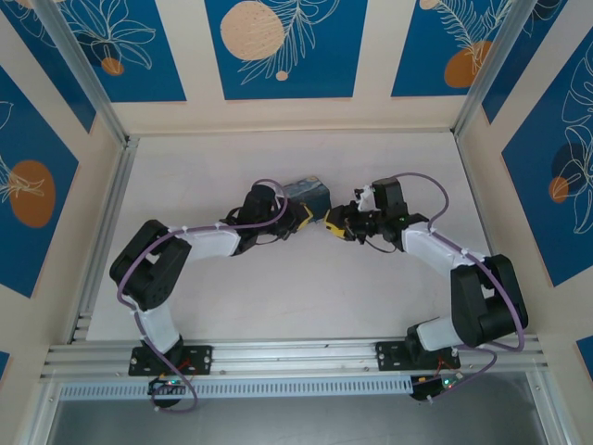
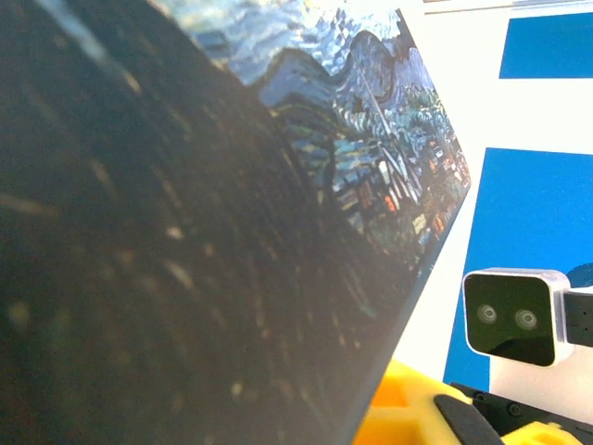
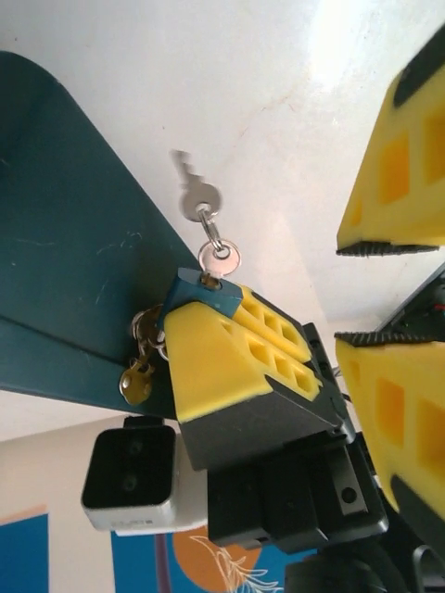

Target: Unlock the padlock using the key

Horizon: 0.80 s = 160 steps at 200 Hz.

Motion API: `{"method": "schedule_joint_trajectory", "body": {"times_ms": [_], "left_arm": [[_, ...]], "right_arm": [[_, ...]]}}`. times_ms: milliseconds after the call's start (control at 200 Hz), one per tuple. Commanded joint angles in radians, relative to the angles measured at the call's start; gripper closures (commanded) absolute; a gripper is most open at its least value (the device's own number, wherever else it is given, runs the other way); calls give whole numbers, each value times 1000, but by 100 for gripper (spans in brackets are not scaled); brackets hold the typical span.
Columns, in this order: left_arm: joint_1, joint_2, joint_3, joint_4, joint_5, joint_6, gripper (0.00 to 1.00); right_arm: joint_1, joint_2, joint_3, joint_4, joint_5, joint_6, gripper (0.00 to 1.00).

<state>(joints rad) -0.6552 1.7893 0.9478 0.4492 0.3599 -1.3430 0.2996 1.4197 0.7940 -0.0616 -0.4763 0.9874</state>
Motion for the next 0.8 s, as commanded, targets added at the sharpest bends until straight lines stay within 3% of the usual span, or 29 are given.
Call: {"method": "schedule_joint_trajectory", "body": {"times_ms": [0,160,290,795], "left_arm": [[2,13,9,14,29,24,100],[2,13,24,-10,43,27,100],[3,16,35,-30,58,32,100],[15,20,110,-160,153,93,100]], "right_arm": [[27,16,64,-81,33,-73,76],[108,9,169,-291,267,-281,60],[140,7,198,-353,399,-402,51],[236,53,176,-278,613,-673,55]]}}
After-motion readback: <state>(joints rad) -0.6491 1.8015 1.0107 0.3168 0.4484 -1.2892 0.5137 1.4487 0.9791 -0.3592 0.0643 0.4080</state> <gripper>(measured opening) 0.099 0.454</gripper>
